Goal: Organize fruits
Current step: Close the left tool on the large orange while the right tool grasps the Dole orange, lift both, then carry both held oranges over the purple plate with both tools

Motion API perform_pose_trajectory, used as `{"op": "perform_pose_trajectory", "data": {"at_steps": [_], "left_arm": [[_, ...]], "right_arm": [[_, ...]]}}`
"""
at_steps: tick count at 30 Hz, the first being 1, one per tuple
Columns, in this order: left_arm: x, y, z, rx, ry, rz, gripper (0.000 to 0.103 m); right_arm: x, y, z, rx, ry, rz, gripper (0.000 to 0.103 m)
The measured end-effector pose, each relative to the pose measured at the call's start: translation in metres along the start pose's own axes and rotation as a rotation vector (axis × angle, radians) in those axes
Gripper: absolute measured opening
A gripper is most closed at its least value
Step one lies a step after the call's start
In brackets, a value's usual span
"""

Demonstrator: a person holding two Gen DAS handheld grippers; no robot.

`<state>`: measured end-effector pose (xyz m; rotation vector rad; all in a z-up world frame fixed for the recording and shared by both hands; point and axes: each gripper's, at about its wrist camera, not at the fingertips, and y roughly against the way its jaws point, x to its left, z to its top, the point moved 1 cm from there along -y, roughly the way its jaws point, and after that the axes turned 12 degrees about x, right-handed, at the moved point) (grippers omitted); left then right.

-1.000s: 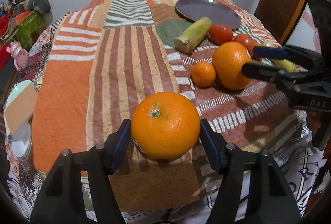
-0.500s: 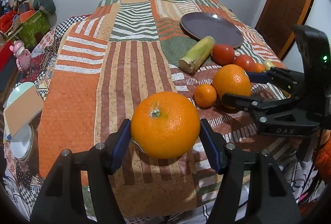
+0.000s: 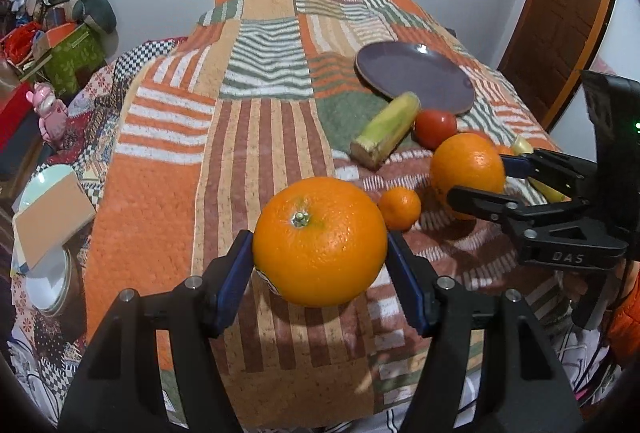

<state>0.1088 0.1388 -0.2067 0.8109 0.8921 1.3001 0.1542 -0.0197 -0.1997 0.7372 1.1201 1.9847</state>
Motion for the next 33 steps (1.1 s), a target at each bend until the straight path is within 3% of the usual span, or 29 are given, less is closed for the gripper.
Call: {"op": "perform_pose_trajectory", "data": {"at_steps": [19,33], "left_arm": [[-0.044,0.035,0.071,-0.165,-0.036,0.001,0.065],[-0.063,0.023,0.12,-0.193,-0.027,-0.017,0.065]], "right_arm": [[-0.062,0.103,0.023,-0.246,-0.076,-0.128,0.063],[-0.099,0.126,0.044,-0.31,-0.085,-0.192,0.063]]}}
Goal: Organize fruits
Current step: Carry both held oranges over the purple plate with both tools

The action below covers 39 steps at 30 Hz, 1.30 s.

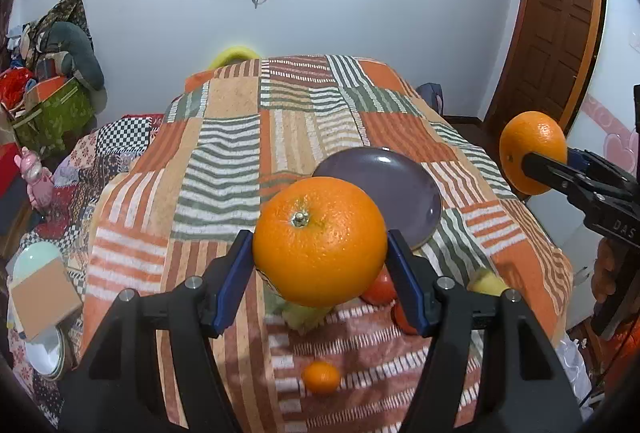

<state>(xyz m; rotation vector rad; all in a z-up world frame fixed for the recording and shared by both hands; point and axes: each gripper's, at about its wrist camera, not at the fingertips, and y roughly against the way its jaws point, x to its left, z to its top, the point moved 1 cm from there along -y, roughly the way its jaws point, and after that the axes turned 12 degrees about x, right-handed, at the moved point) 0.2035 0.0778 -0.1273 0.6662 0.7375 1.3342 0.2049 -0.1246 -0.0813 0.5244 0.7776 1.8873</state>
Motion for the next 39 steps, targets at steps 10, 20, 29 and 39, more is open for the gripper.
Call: {"op": "perform_pose_trajectory", "data": {"at_steps": [10,20,29,39], "left_arm": [[-0.007,-0.026,0.037,-0.008,-0.005,0.002,0.065],[-0.021,-0.072,0.076,0.024,-0.019,0.022,0.065],[-0.023,-0.113,0.106,0.076,-0.023,0.011,0.065],[-0.024,-0.16,0.122,0.164,-0.041,0.011,0.065]], "right_arm": [[-0.018,-0.023,0.012,-0.014,-0.012,-0.002,0.063],[-0.036,-0.062,0.023,0.01,-0.047,0.013,0.063],[-0.043,-0.093,0.031,0.052,-0.016,-0.015,0.063],[-0.045,-0.134,0.039,0.115,0.027,0.006,0.063]]}}
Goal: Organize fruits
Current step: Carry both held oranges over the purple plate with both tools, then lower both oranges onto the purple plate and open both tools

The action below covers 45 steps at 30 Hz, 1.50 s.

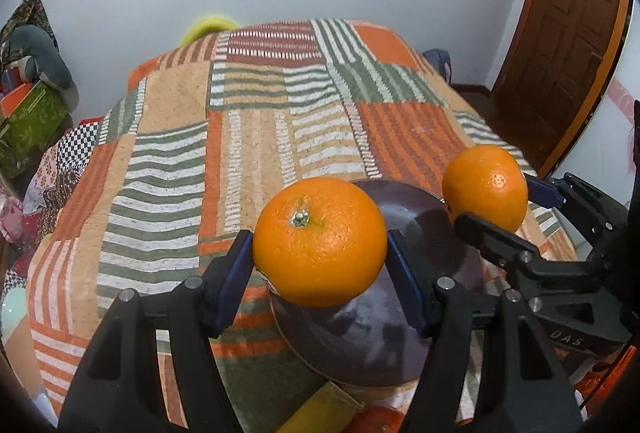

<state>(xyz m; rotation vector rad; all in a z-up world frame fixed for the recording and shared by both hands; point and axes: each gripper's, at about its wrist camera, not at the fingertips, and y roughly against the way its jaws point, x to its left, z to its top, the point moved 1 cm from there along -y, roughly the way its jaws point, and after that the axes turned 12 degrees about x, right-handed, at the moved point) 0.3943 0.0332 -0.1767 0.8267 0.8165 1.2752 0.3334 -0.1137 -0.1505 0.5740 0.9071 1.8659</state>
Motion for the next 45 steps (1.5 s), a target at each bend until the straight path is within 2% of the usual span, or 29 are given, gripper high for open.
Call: {"op": "perform_pose_trajectory", "data": {"at_steps": [12,24,27,32,36,40,42,45], "left_arm": [[0.004,-0.046,0.022,0.081,-0.034,0.014,0.065],[0.001,-0.082,0.037,0.163,-0.078,-0.015,0.065],[-0.006,-0.082,0.039,0.146,-0.118,0.009,0.065],[-0.01,-0.076,0.041,0.114,-0.141,-0.001,0.066],[-0.016,-0.059,0.04,0.051,-0.163,-0.006,0.073],[-0.016,-0.047,0.037,0.028,-0.163,0.0,0.074],[-0.014,-0.038,0.035,0.012,-0.153,0.008,0.075],[-0.008,-0.024,0.029,-0.005,-0.136,0.002,0.075]], "right_arm": [[-0.007,-0.054,0.0,0.116,0.034,0.014,0.063],[-0.007,-0.065,0.006,0.116,0.075,0.024,0.063],[-0.008,-0.067,0.006,0.12,0.075,0.029,0.064],[-0.012,-0.067,0.005,0.123,0.062,0.051,0.064],[-0.012,-0.066,0.003,0.125,0.055,0.064,0.064],[-0.009,-0.061,0.002,0.117,0.06,0.064,0.066],[-0.007,-0.057,0.001,0.116,0.065,0.06,0.072],[-0.006,-0.047,-0.002,0.107,0.066,0.049,0.072]]}}
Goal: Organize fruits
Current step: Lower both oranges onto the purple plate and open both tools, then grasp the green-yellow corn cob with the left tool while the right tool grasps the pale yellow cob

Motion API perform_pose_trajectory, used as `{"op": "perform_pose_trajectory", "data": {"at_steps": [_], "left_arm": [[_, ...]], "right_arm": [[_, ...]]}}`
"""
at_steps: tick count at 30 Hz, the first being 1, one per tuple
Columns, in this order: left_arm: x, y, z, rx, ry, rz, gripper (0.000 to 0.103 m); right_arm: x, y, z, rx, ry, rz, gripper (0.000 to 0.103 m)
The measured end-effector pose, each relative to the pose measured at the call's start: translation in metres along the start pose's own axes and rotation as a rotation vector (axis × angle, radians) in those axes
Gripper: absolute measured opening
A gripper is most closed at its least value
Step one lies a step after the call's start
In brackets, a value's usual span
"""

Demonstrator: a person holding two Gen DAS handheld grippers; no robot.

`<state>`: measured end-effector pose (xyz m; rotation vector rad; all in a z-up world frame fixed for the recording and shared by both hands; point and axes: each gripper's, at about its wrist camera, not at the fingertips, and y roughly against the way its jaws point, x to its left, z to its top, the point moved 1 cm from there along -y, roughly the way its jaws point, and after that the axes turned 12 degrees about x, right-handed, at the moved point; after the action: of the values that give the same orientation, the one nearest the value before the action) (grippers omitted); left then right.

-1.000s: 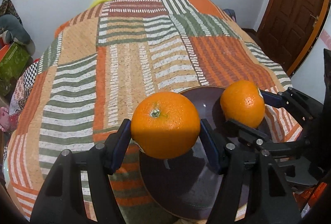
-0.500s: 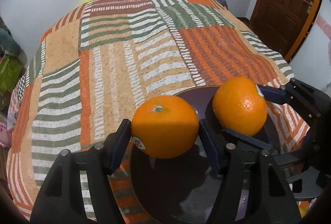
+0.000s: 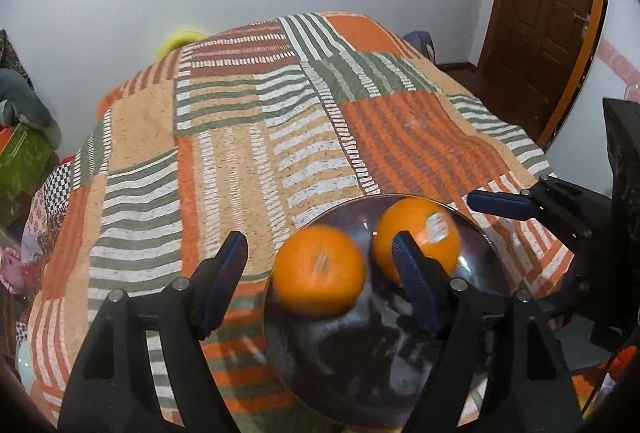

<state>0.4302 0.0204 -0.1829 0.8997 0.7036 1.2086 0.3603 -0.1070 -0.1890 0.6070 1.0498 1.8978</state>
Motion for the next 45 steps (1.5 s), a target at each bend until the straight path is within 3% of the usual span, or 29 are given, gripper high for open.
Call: {"op": "perform_pose_trajectory", "data": {"at_steps": [12,24,36,45], "left_arm": [[0.012,0.071,-0.043,-0.067,0.03,0.03,0.075],[0.022,0.115,-0.114,-0.034,0.024,0.039,0.078],[0.024,0.076,-0.165,0.095,0.009,0.015,0.078],[0.021,0.033,-0.175,0.187,0.003,-0.009,0.077]], "right_arm": [[0.002,0.074,-0.023,-0.079,-0.035,-0.058,0.072],[0.015,0.136,-0.073,-0.096,-0.043,-0.096,0.072],[0.009,0.138,-0.139,-0.029,-0.164,-0.043,0.072],[0.009,0.127,-0.158,0.018,-0.178,-0.038,0.072]]}}
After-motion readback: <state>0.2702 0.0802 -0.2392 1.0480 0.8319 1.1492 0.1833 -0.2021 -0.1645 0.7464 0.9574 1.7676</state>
